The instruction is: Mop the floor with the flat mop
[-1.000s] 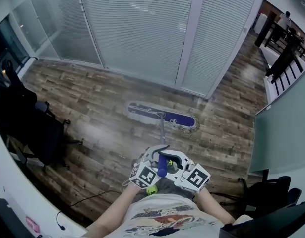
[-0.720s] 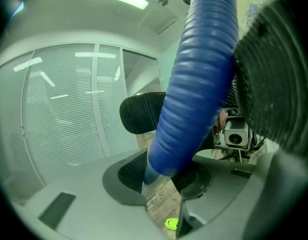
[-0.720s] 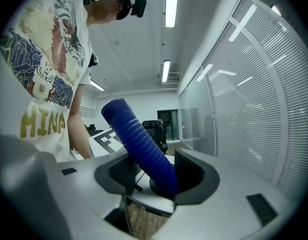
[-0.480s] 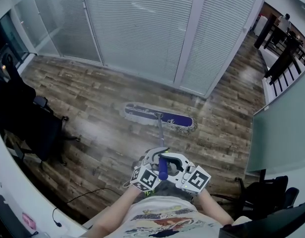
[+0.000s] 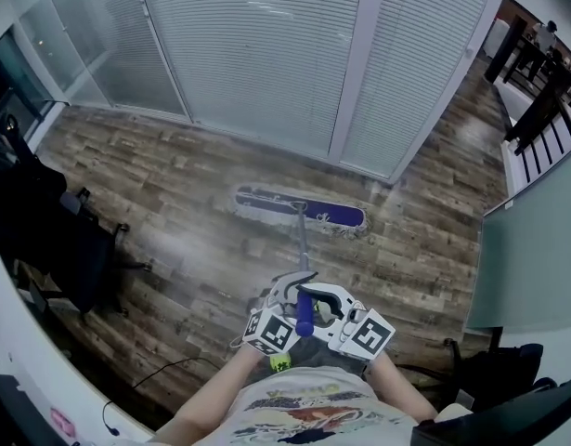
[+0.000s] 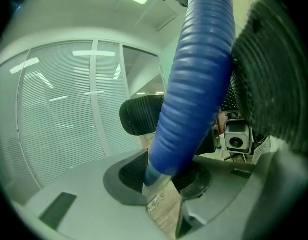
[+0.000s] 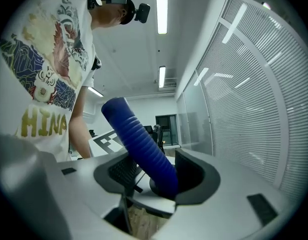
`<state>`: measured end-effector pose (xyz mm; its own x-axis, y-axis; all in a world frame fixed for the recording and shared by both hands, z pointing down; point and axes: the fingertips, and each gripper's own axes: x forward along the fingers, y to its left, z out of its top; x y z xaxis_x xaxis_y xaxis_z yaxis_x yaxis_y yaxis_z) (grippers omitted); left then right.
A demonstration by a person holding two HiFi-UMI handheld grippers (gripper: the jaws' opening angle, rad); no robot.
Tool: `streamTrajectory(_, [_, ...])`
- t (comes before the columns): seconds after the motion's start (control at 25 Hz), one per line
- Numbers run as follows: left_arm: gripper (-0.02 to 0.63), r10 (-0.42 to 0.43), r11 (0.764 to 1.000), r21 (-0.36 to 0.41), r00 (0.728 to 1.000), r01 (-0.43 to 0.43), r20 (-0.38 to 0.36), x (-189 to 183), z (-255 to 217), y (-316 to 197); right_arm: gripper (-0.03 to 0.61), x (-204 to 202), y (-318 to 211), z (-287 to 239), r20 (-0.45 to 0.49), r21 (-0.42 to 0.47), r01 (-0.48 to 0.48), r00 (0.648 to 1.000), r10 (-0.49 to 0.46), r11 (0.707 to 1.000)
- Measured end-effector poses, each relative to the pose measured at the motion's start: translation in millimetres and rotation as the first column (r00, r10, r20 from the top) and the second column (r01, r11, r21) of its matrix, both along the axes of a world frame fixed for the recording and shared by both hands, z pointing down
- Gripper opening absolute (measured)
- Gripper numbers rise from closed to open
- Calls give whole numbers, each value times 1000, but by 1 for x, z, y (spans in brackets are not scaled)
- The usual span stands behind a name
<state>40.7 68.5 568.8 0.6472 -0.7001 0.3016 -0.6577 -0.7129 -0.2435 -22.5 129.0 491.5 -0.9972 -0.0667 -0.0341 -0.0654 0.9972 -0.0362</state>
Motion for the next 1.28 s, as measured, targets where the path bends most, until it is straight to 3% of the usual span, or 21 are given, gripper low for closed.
streamTrajectory(0.44, [95,7,1000,-8,998,-6,55,9,13,-200,223,16,-200,19,6,-30,-15,1000,15,999])
streamTrajectory(0.72, [98,10,1000,-21,996,-9,84,3,25,-297,224,13,-298,29,24,-75,-37,999,39,997])
streamTrajectory(0.96, [98,11,999,-39,997,-8,80,8,16,-317,223,17,-319,19,30,-87,-40,999,43,995])
streamTrajectory(1.28, [103,-34,999,-35,998,36,43,10,9,-278,222,20,-277,15,9,-89,-9,1000,10,996])
